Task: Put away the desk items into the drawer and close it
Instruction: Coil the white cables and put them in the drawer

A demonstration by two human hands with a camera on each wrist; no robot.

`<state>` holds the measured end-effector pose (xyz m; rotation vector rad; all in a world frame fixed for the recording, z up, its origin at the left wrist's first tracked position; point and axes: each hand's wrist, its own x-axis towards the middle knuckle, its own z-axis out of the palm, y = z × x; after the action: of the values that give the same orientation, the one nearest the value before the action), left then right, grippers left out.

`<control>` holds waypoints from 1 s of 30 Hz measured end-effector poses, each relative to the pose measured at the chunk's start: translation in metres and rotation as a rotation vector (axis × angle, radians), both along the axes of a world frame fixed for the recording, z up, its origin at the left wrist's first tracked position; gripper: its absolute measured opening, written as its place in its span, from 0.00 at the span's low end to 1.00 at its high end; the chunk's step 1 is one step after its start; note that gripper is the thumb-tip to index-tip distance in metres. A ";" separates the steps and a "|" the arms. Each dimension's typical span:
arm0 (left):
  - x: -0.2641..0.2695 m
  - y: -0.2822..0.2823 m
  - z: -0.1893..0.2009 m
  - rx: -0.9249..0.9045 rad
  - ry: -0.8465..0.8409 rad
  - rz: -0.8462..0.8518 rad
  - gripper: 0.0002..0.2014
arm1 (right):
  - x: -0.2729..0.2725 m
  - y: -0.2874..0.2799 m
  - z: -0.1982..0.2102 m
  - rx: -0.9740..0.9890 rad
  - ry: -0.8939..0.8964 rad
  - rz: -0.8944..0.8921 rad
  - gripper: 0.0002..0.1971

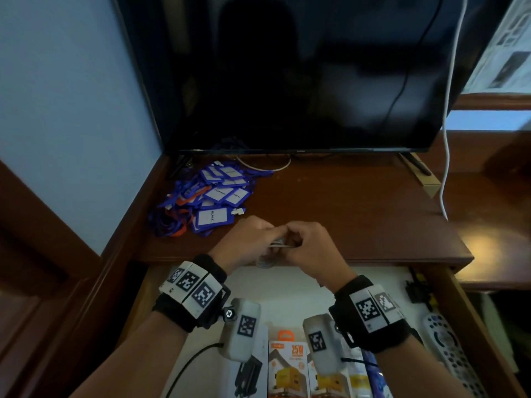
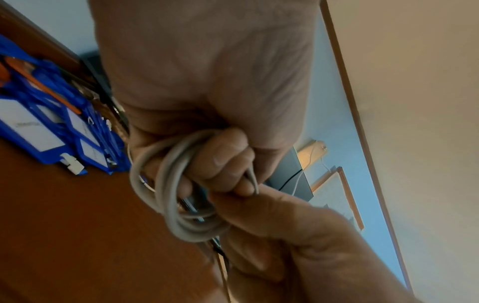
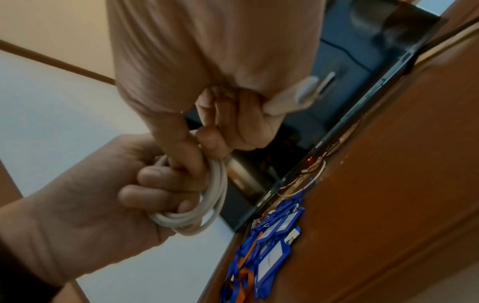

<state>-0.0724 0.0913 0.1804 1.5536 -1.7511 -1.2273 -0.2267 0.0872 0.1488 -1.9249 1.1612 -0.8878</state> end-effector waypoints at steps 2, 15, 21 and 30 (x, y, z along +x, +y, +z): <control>0.003 -0.003 0.000 -0.080 -0.046 0.004 0.19 | 0.000 -0.004 0.002 0.010 0.004 -0.026 0.12; 0.039 -0.047 0.063 -0.674 -0.287 -0.167 0.30 | -0.002 -0.046 0.079 0.145 -0.172 -0.029 0.06; 0.044 -0.059 0.090 -0.588 -0.284 -0.181 0.20 | 0.003 -0.068 0.095 0.158 -0.191 -0.001 0.13; 0.047 -0.109 0.144 -0.676 -0.434 -0.191 0.14 | 0.007 -0.109 0.171 -0.178 0.116 -0.096 0.15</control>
<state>-0.0256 -0.0180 0.3246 1.3057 -2.3064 -0.2855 -0.2192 -0.0223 0.3198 -2.1022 1.2898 -0.9697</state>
